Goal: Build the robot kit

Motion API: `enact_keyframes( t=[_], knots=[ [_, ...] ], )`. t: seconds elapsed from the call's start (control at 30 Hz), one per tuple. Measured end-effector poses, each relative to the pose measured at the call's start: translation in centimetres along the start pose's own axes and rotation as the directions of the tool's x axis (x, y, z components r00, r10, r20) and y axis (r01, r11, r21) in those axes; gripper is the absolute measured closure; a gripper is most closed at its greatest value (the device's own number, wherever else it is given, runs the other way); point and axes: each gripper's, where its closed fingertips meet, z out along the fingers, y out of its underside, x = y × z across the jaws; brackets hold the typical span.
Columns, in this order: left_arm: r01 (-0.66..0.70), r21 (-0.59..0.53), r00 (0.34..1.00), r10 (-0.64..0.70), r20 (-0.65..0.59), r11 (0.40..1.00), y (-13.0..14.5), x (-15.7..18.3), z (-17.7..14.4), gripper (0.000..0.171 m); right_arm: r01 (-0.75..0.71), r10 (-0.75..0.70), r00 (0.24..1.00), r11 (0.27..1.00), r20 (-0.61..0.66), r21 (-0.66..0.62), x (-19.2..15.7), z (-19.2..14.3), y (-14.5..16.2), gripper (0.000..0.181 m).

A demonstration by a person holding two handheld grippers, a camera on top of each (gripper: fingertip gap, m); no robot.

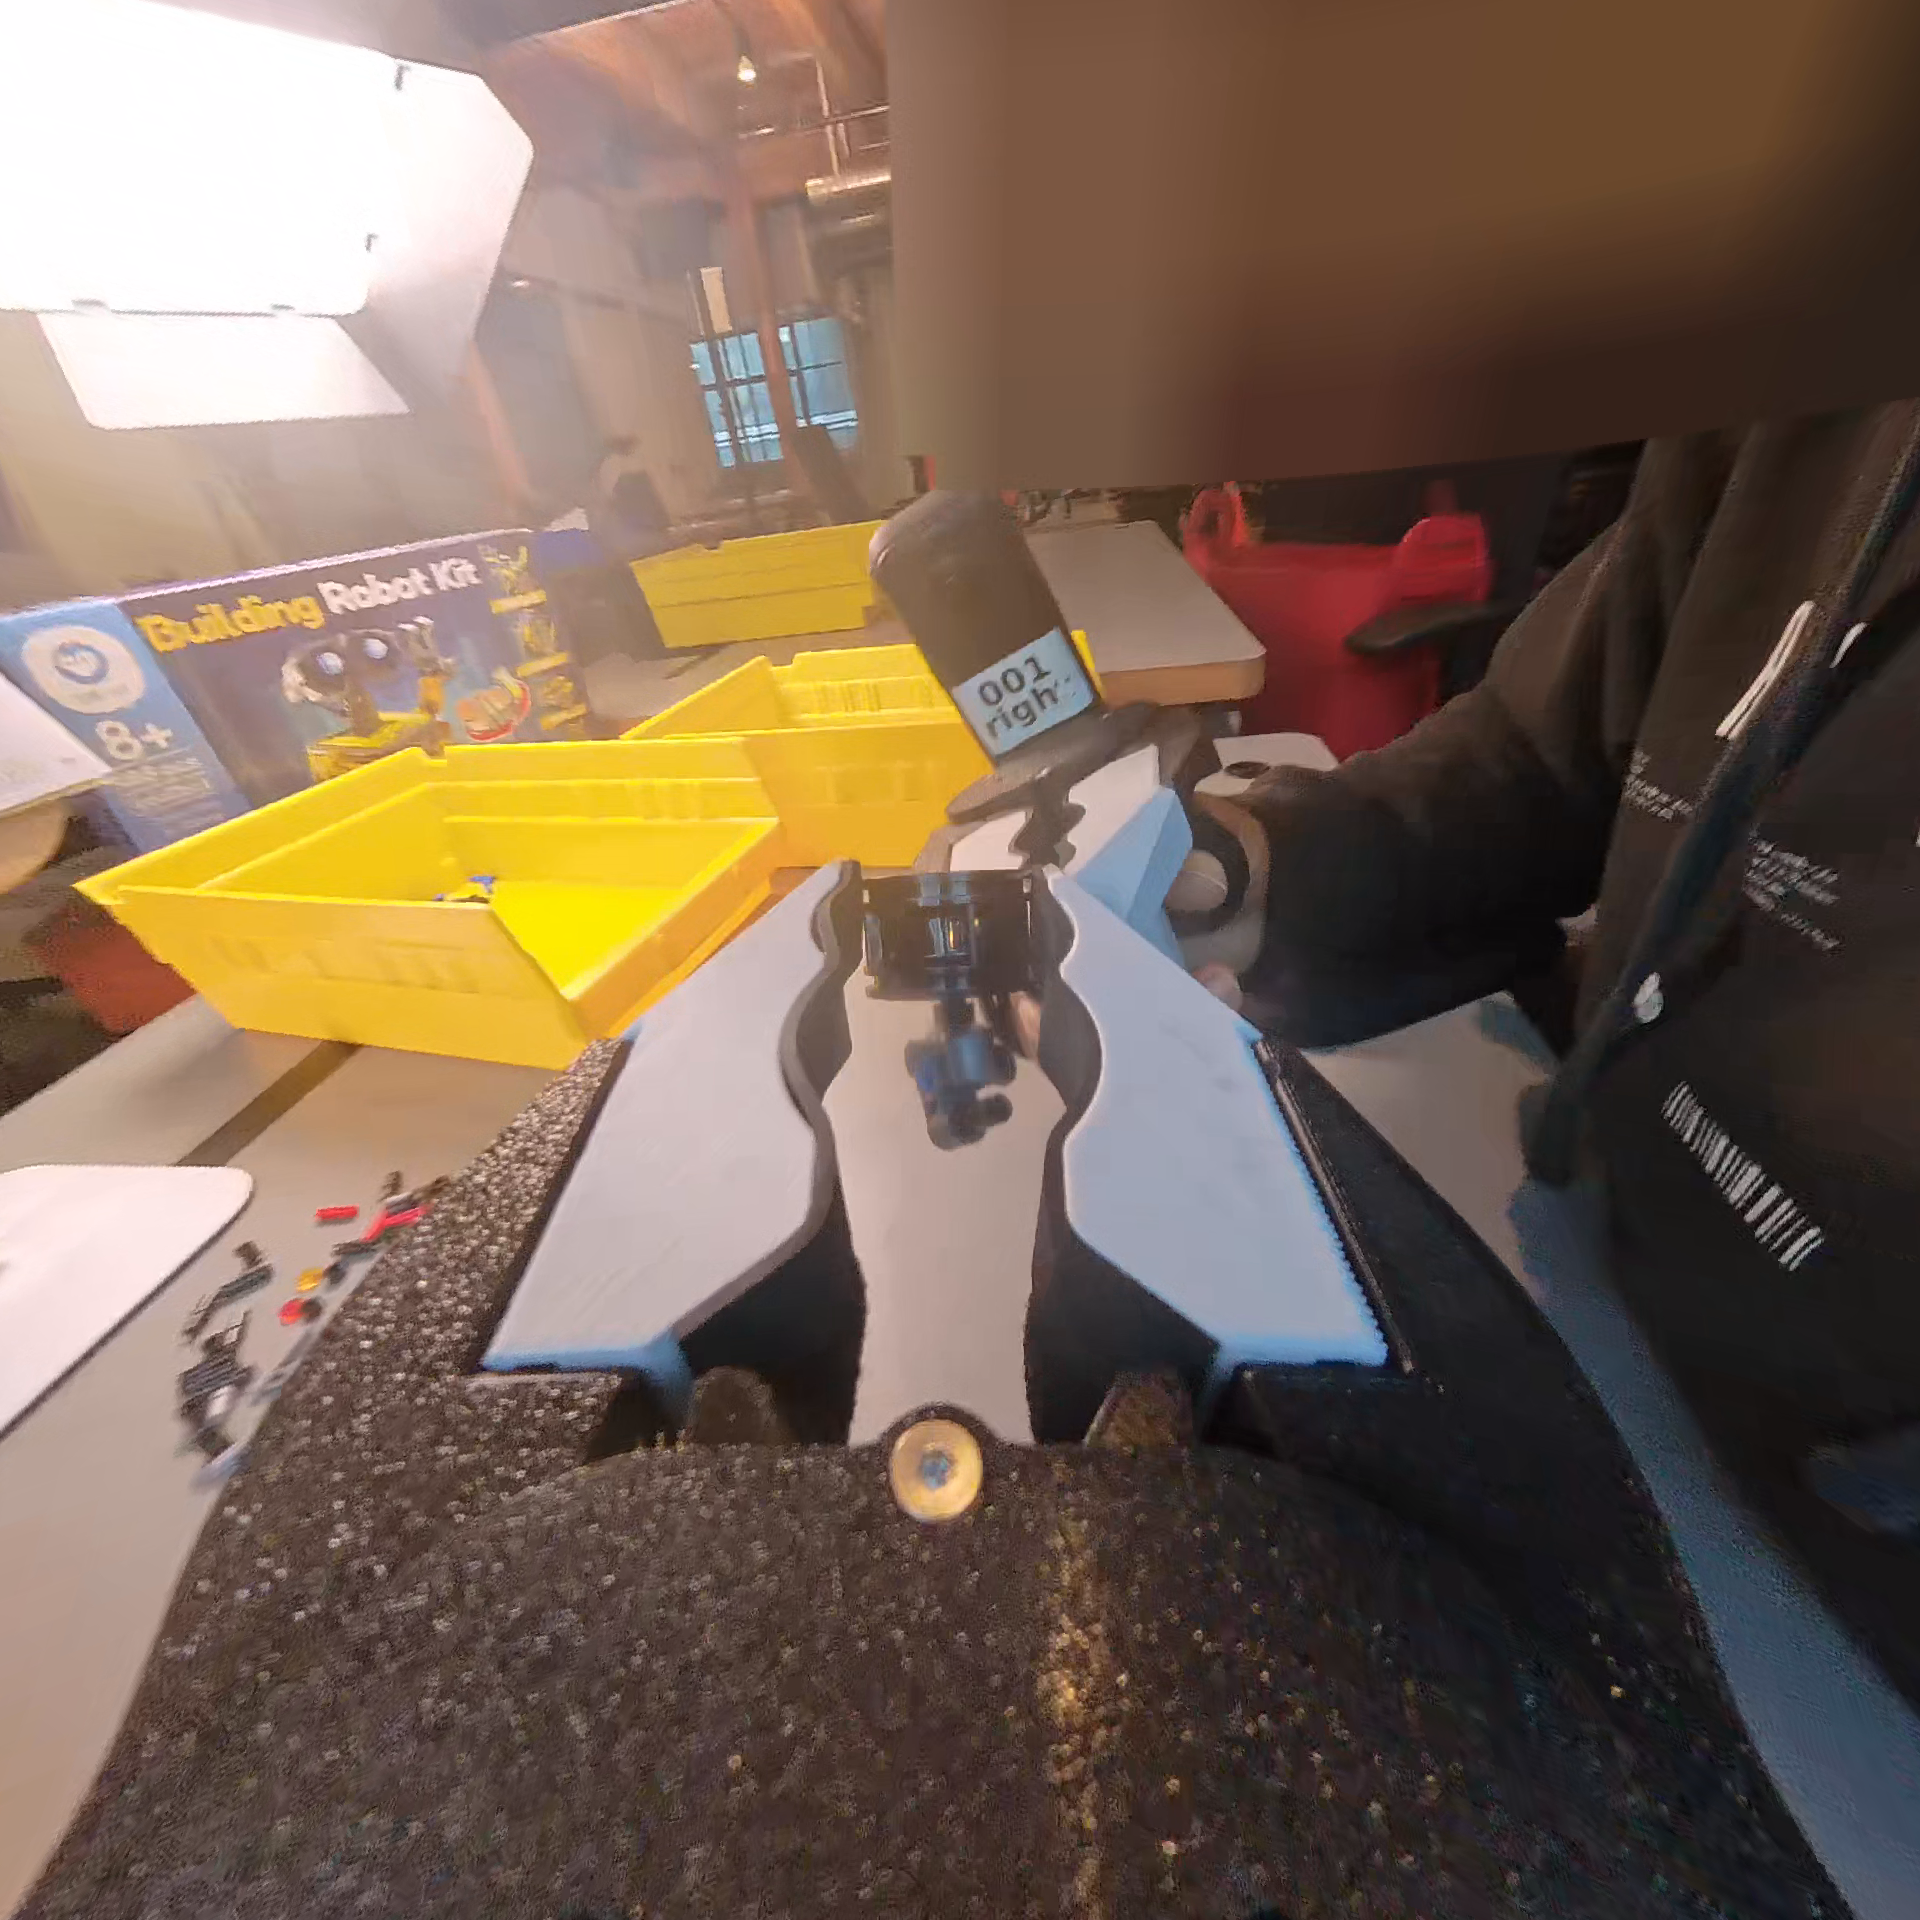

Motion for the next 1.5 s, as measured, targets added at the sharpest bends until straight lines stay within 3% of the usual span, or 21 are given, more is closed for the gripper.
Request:
enact_keyframes(
  t=[0.23, 0.3, 0.47, 0.6, 0.77, 0.93, 1.07, 1.27, 1.4, 1.5],
  knots=[
    [0.256, 0.166, 0.967, -0.255, -0.031, 0.952, -0.6, -1.2, -1.3, 0.14, 0.024, -0.024, 0.997, 1.0, -0.074, -0.001, 1.4, -0.6, 0.6, 0.181],
    [0.331, 0.227, 0.943, -0.331, -0.04, 0.916, -1.1, -2.3, -1.7, 0.14, 0.006, -0.005, 0.996, 1.0, -0.086, 0.014, 1.9, -1.0, 0.6, 0.181],
    [0.475, 0.327, 0.876, -0.476, -0.081, 0.817, -1.2, -3.9, -1.9, 0.14, 0.005, -0.005, 0.987, 1.0, -0.161, -0.004, 3.2, -0.9, 1.1, 0.16],
    [0.544, 0.362, 0.835, -0.532, -0.142, 0.757, -1.3, -3.6, -1.0, 0.14, -0.055, 0.061, 0.985, 0.998, -0.163, 0.041, 3.7, 0.1, 0.9, 0.148],
    [0.541, 0.348, 0.839, -0.518, -0.165, 0.766, -1.0, -2.7, -0.2, 0.14, -0.095, 0.108, 0.989, 0.987, -0.103, 0.131, 3.1, -0.3, -0.5, 0.162],
    [0.415, 0.187, 0.909, -0.399, -0.12, 0.89, 0.5, -1.2, -0.1, 0.14, 0.01, 0.0, 0.993, 0.997, -0.117, 0.079, 2.9, -2.5, -1.4, 0.166],
    [0.301, 0.0, 0.949, -0.3, -0.098, 0.954, 2.8, 0.2, 0.4, 0.14, 0.185, -0.198, 0.969, 0.978, -0.146, -0.098, 2.6, -3.5, -0.7, 0.167],
    [0.201, -0.251, 0.963, -0.238, -0.126, 0.947, 6.1, 2.5, 0.8, 0.132, 0.277, -0.323, 0.941, 0.905, -0.097, -0.323, 2.3, -3.8, 2.4, 0.167],
    [0.152, -0.331, 0.97, -0.205, -0.129, 0.931, 7.7, 3.6, 1.2, 0.137, 0.291, -0.345, 0.938, 0.847, -0.043, -0.444, 2.1, -3.7, 4.7, 0.167],
    [0.153, -0.364, 0.971, -0.209, -0.118, 0.919, 8.8, 3.9, 1.5, 0.138, 0.302, -0.353, 0.935, 0.842, -0.034, -0.447, 2.0, -3.5, 4.9, 0.168]
  ],
)
